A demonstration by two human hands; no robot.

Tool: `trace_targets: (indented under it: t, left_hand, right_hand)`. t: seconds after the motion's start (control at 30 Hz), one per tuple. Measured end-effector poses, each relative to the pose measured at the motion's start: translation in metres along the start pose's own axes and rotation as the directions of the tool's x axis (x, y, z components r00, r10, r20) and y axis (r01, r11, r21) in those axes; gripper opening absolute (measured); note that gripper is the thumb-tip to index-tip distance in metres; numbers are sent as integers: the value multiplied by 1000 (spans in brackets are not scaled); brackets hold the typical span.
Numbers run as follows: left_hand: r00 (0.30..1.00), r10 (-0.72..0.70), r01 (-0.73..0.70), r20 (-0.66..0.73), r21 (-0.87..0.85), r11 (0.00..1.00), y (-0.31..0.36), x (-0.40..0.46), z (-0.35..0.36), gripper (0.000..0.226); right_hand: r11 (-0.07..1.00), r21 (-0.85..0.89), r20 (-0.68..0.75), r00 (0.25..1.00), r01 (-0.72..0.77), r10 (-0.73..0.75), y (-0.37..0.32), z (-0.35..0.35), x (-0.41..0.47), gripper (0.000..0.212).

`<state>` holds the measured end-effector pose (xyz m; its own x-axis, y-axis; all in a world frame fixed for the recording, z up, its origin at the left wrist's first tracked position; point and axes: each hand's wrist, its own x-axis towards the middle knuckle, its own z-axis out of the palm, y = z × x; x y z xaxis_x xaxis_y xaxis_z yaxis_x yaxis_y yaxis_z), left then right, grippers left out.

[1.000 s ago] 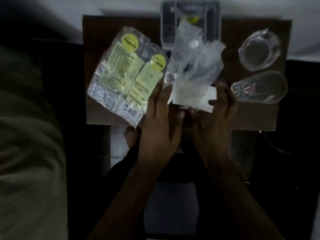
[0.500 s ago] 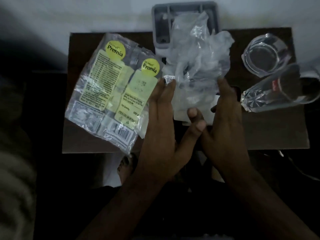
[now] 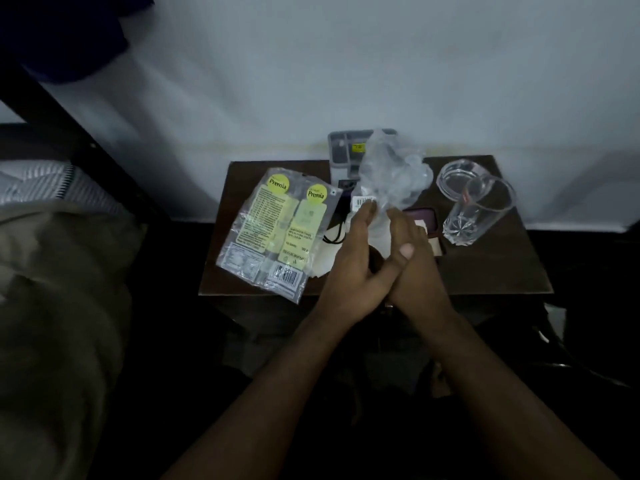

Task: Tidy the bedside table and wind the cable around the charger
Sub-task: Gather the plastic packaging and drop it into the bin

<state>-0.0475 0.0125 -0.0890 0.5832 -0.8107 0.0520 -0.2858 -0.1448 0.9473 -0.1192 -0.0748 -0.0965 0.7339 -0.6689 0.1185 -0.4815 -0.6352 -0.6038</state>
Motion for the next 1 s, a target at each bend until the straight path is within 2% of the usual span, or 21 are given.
trace_targets:
  t: [0.1, 0.23, 0.3, 0.4, 0.53, 0.63, 0.7, 0.73, 0.8, 0.87, 0.93, 1.0]
  left_hand:
    - [1000, -25, 23, -15, -122, 992, 0, 3, 3, 76]
    - [997, 38, -48, -63, -155, 987, 6, 10, 7, 73]
    - [989, 69, -92, -128, -190, 977, 12, 14, 4, 67]
    - [948, 111, -168, -297, -174, 970, 16, 21, -6, 62]
    - [912, 22, -101, -410, -171, 980, 14, 33, -28, 55]
    - [848, -24, -96, -529, -199, 975, 6, 37, -50, 24]
    - [764, -34, -130, -644, -205, 970, 1, 37, -68, 7]
    - [709, -38, -165, -705, -218, 962, -1, 37, -78, 2]
    - [579, -73, -230, -812, -248, 941, -6, 37, -101, 17]
    - [489, -180, -230, -853, -325, 917, -16, 38, -123, 21]
    - [442, -365, -162, -819, -474, 866, -27, 39, -136, 16]
    - [425, -565, -97, -707, -656, 748, -37, 39, -143, 17]
  right_hand:
    - [997, 73, -111, 993, -30, 38, 1, 0, 5, 48]
    - [985, 166, -258, 966, 45, -1, 2, -5, 15, 27]
    - [985, 161, -292, 956, 69, -20, 2, -8, 21, 24]
    - [976, 75, -346, 923, 206, -168, -2, -9, 27, 27]
    - [920, 81, -248, 901, 384, -355, -17, -1, 31, 44]
    - [895, 148, -151, 904, 422, -401, -32, 10, 32, 51]
    - [875, 178, -185, 888, 451, -420, -40, 16, 33, 43]
    - [874, 198, -233, 888, 443, -397, -44, 18, 33, 38]
    - [901, 247, -327, 906, 357, -269, -48, 23, 33, 30]
    - [932, 298, -312, 944, 207, -110, -49, 30, 33, 27]
    - [941, 338, -90, 996, 18, 13, -48, 41, 33, 32]
    - [938, 334, 164, 986, -90, 36, -52, 53, 31, 41]
